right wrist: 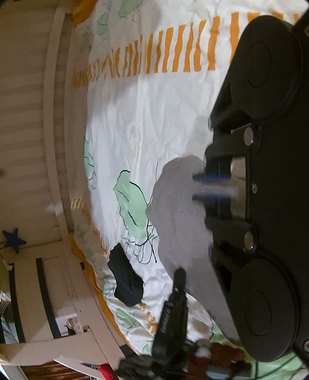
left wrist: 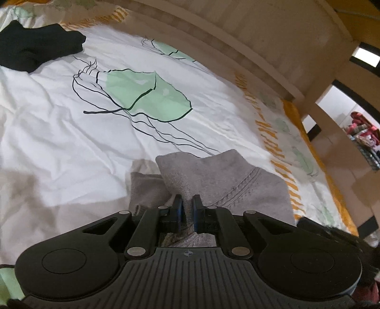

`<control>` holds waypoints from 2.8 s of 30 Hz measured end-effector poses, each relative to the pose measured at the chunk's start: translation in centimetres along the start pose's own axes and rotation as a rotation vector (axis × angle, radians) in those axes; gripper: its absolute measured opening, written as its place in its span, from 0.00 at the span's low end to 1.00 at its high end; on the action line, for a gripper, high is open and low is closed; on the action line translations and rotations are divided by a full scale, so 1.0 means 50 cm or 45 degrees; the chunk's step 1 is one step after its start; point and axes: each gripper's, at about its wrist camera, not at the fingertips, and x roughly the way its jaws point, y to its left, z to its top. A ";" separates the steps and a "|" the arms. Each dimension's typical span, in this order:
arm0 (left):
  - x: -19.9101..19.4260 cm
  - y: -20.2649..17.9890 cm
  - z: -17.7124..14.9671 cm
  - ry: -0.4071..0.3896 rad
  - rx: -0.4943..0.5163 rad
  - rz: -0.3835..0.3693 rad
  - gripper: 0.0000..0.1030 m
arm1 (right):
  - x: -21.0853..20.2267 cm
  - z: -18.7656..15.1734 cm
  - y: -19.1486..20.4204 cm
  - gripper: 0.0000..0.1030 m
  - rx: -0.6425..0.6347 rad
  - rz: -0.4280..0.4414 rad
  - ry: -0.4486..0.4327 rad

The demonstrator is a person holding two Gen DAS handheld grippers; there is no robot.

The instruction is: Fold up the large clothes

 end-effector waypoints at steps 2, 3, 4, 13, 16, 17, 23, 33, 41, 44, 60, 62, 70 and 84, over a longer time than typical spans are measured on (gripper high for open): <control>0.001 0.001 -0.001 -0.012 0.019 0.040 0.08 | 0.035 -0.001 0.012 0.14 -0.022 0.001 0.019; 0.003 0.002 0.000 -0.016 0.027 0.056 0.09 | 0.053 -0.002 0.023 0.14 -0.049 -0.006 0.036; 0.004 0.005 -0.001 -0.020 0.033 0.075 0.09 | 0.074 -0.003 0.034 0.15 -0.086 -0.011 0.067; -0.025 0.005 0.011 -0.059 0.072 0.171 0.34 | 0.123 -0.018 0.110 0.12 -0.306 -0.083 0.100; -0.054 0.005 0.018 -0.081 0.069 0.136 0.63 | 0.090 -0.012 0.086 0.12 -0.263 -0.073 0.067; -0.062 0.006 0.019 -0.083 0.066 0.117 0.68 | 0.076 -0.007 0.072 0.25 -0.220 -0.069 0.056; -0.060 0.022 0.012 0.025 0.037 0.009 0.79 | 0.021 -0.001 -0.038 0.91 0.149 0.127 0.072; 0.032 0.077 -0.015 0.304 -0.095 -0.094 0.87 | 0.099 -0.063 -0.132 0.92 0.590 0.418 0.267; 0.086 0.096 -0.009 0.381 -0.159 -0.261 0.91 | 0.182 -0.066 -0.140 0.84 0.701 0.621 0.286; 0.096 0.067 -0.009 0.406 -0.074 -0.293 0.91 | 0.193 -0.056 -0.135 0.63 0.652 0.620 0.307; 0.352 -0.274 0.056 0.335 0.128 -0.409 0.92 | 0.062 0.115 -0.370 0.60 0.338 0.219 0.207; 0.373 -0.292 0.049 0.300 0.145 -0.352 0.91 | 0.055 0.116 -0.412 0.60 0.326 0.130 0.201; 0.364 -0.298 0.017 0.229 0.171 -0.207 0.92 | 0.076 0.055 -0.451 0.81 0.315 -0.129 0.227; 0.056 -0.416 -0.023 -0.200 0.406 0.070 0.92 | -0.177 0.087 -0.283 1.00 0.108 -0.284 -0.093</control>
